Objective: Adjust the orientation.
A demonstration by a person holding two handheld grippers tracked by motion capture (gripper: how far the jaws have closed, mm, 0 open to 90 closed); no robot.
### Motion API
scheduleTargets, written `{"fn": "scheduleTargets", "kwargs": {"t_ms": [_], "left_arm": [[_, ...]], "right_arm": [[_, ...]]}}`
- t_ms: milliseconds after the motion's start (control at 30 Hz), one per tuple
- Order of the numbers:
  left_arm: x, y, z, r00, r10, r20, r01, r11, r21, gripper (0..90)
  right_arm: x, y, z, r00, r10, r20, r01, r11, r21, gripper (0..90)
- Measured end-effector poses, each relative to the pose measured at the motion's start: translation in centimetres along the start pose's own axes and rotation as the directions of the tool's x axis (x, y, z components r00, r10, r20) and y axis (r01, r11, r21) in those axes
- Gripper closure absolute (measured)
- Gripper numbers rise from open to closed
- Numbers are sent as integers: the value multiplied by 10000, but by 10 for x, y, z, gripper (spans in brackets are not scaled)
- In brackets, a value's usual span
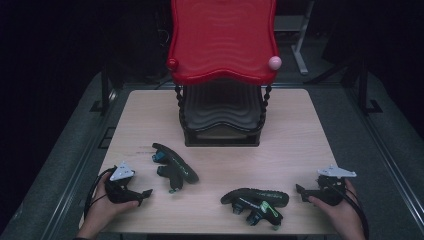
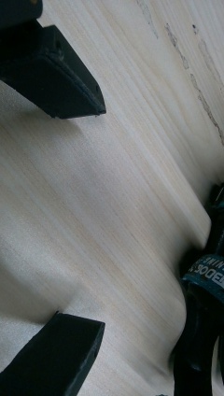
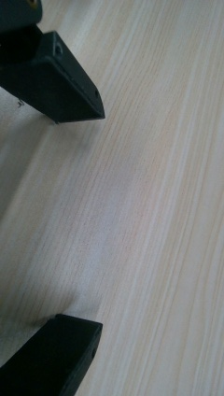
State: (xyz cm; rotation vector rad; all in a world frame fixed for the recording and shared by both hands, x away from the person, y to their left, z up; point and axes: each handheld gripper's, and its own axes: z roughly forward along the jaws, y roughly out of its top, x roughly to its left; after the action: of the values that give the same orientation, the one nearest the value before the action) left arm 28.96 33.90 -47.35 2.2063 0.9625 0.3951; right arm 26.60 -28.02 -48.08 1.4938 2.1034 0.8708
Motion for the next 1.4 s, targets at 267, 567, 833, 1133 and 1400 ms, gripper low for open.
{"fn": "scheduleTargets", "kwargs": {"t_ms": [267,567,833,1133,1400], "left_arm": [[0,0,0,10000,-3,0,3,10000,-3,0],[0,2,-3,10000,26,65,-25,10000,-80,77],[-2,7,-9,9982,262,534,-240,9989,-413,340],[-10,24,-9,9921,697,1046,-548,9887,-1397,453],[-13,37,8,9871,1096,1171,-932,9862,-1372,460]], "right_arm": [[0,0,0,10000,-2,-1,2,10000,0,6],[0,0,0,10000,-6,-10,6,10000,-2,5],[0,0,0,10000,-19,-19,19,10000,0,5],[0,0,0,10000,-28,-37,28,10000,-1,5],[0,0,0,10000,-32,-39,32,10000,4,5]]}}
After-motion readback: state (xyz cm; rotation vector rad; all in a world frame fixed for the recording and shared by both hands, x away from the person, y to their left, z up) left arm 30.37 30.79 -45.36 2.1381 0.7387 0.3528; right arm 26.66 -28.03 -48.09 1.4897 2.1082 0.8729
